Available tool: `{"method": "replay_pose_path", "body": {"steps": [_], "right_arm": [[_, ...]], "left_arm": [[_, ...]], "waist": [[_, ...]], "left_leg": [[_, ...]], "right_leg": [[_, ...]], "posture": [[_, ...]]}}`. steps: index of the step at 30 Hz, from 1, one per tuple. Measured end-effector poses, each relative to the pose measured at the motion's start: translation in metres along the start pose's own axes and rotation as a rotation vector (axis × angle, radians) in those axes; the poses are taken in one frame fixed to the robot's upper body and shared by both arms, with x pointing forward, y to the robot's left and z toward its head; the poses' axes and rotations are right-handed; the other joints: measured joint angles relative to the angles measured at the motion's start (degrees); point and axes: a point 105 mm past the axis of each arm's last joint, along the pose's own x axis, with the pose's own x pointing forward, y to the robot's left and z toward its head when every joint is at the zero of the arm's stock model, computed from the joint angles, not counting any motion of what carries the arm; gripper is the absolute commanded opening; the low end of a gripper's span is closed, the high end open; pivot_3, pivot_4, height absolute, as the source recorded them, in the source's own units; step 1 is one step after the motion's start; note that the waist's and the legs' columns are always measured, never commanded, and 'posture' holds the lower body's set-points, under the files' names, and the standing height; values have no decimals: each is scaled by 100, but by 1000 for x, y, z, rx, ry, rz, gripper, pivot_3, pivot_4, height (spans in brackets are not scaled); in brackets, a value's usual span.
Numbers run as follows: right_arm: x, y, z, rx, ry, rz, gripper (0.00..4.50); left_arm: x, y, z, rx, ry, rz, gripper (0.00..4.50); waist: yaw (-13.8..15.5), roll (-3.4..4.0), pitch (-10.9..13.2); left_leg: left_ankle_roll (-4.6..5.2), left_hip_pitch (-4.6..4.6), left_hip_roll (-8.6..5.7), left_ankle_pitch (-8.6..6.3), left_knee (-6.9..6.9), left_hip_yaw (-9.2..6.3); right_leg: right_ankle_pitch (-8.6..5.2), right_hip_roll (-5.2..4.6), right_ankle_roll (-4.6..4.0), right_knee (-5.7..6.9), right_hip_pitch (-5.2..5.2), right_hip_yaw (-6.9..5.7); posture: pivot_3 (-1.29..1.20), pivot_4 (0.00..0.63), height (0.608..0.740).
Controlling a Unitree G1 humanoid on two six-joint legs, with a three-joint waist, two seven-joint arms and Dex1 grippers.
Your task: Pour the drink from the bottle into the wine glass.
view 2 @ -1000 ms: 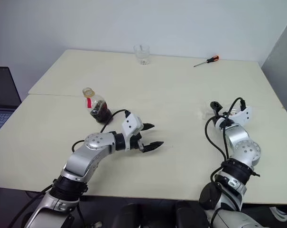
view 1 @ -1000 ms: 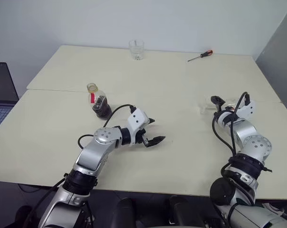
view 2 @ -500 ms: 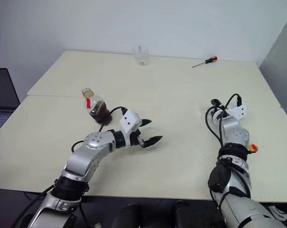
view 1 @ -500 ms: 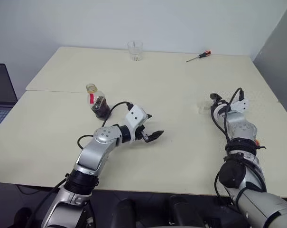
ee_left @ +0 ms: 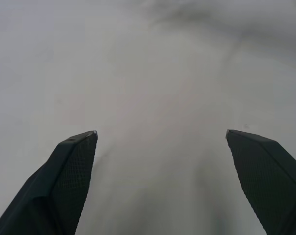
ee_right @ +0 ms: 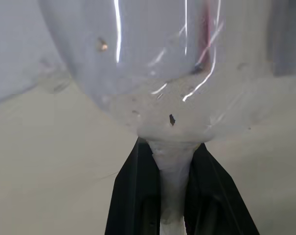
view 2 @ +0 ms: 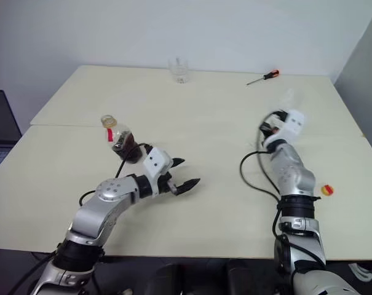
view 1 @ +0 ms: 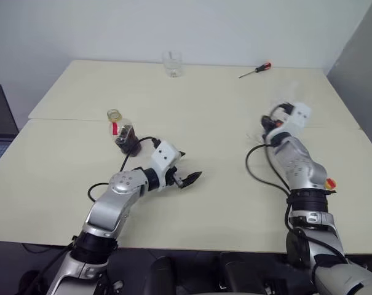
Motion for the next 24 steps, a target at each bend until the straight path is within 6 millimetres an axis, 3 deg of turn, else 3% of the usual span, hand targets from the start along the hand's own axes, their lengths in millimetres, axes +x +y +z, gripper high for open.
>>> {"method": "replay_pose_path", "body": {"steps": [3, 9, 14, 23, 24], "right_arm": [[-1, 51, -13, -180, -66, 185, 237], [-1, 95, -73, -359, -10, 336, 237], [8, 103, -79, -376, -37, 360, 237], [5, 95, -92, -352, -6, 370, 237], [5, 95, -92, -350, -5, 369, 587]], "left_arm": [[-19, 4, -10, -55, 27, 1, 4500], [-34, 18, -1, -59, 8, 16, 4500], [-41, 23, 9, -87, -26, 21, 4500], [-46, 23, 9, -85, -17, 32, 4500], [-46, 23, 9, -85, -17, 32, 4500]], "waist": [[19, 0, 1], [131, -10, 4], [141, -17, 7], [139, -19, 4], [139, -19, 4]], "left_leg": [[-1, 0, 13, 0, -2, 3], [-2, -2, -3, 1, 6, 8], [-3, -3, -9, 1, 6, 15], [-3, 4, 0, 1, 4, 6], [-3, 4, -1, 1, 5, 6]], "right_leg": [[-2, 5, -3, 2, 3, -8], [3, -13, -12, -2, 6, -13], [14, -21, -27, -8, 6, -12], [14, -16, -30, 3, 12, -10], [14, -16, -30, 3, 12, -11]], "posture": [[0, 150, 740], [0, 150, 740], [0, 150, 740], [0, 150, 740], [0, 150, 740]]}}
